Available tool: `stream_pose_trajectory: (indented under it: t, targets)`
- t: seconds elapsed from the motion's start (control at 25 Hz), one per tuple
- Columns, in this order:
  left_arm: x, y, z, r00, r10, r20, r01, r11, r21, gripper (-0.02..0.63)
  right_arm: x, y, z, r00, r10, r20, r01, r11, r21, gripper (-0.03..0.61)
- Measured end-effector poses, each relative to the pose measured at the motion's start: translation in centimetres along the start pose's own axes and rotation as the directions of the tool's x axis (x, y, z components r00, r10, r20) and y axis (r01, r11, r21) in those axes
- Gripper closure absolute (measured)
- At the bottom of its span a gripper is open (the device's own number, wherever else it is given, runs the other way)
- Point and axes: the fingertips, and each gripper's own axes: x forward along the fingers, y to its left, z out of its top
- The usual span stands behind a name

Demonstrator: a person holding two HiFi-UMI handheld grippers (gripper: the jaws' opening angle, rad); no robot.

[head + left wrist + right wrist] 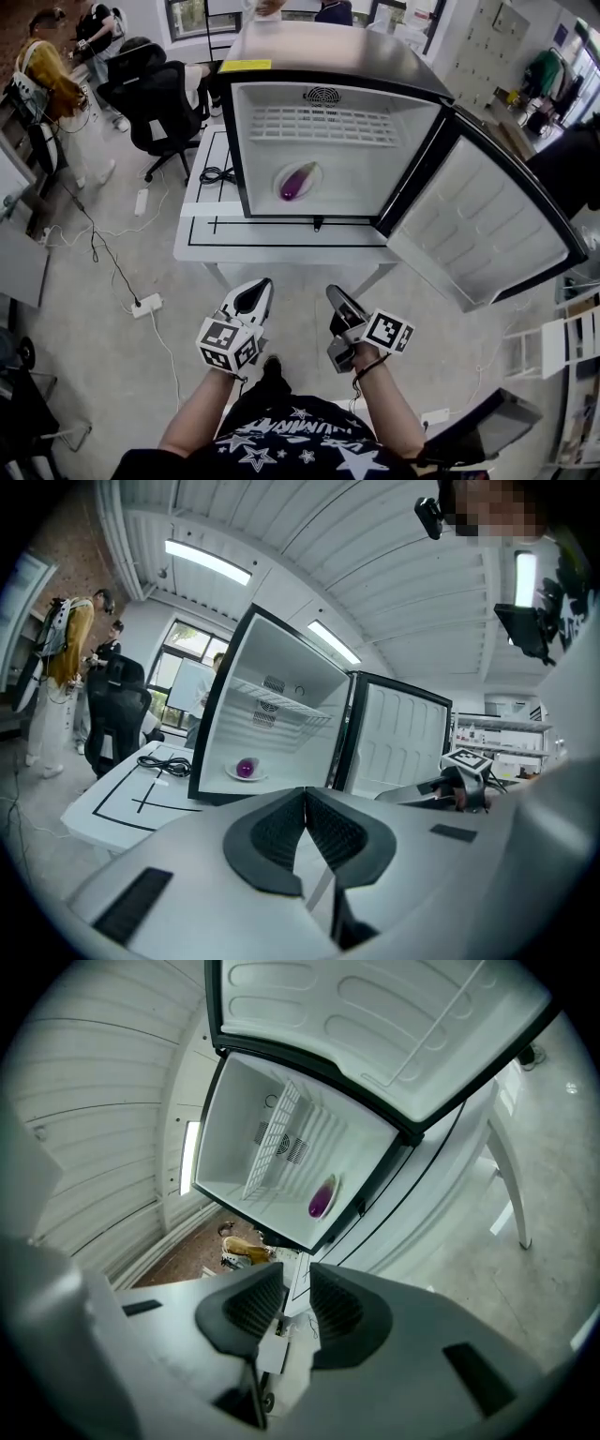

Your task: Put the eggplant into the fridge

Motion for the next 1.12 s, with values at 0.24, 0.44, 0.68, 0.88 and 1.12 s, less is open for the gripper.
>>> stream_pose_trajectory:
  t: [0.24, 0.44, 0.68, 0.88, 1.12]
  targets:
    - [-1.4, -3.8, -0.5, 1.000, 0.002, 0.008, -0.003, 1.000, 0.015, 0.604, -3.7, 0.3, -0.4, 1.000, 0.020, 0.003, -0.020, 1.000, -0.002, 0.485]
    - [-2.9, -7.2, -1.6, 1.000, 0.019, 0.014, -0.019, 1.000, 0.019, 0.604, -7.4, -0.1, -1.3, 1.000, 0.031, 0.003, -0.031, 1.000, 0.001, 0.517]
    - [-5.4, -12.1, -3.6, 1.000, 0.024, 0.007, -0.024, 1.000, 0.020, 0.604, -12.4, -0.4, -2.7, 0.999, 0.042, -0.009, -0.042, 0.999, 0.009, 0.517]
    - [-7.2, -15.8, -4.8, 0.999, 0.035, 0.010, -0.035, 0.999, 0.029, 0.604, -16.1, -0.4, -3.7, 0.998, 0.057, -0.024, -0.057, 0.998, 0.001, 0.548]
    - [-9.2, -19.0, -5.6, 0.999, 0.042, 0.019, -0.043, 0.998, 0.042, 0.604, -19.6, -0.1, -5.3, 0.996, 0.075, -0.056, -0.077, 0.997, -0.024, 0.572]
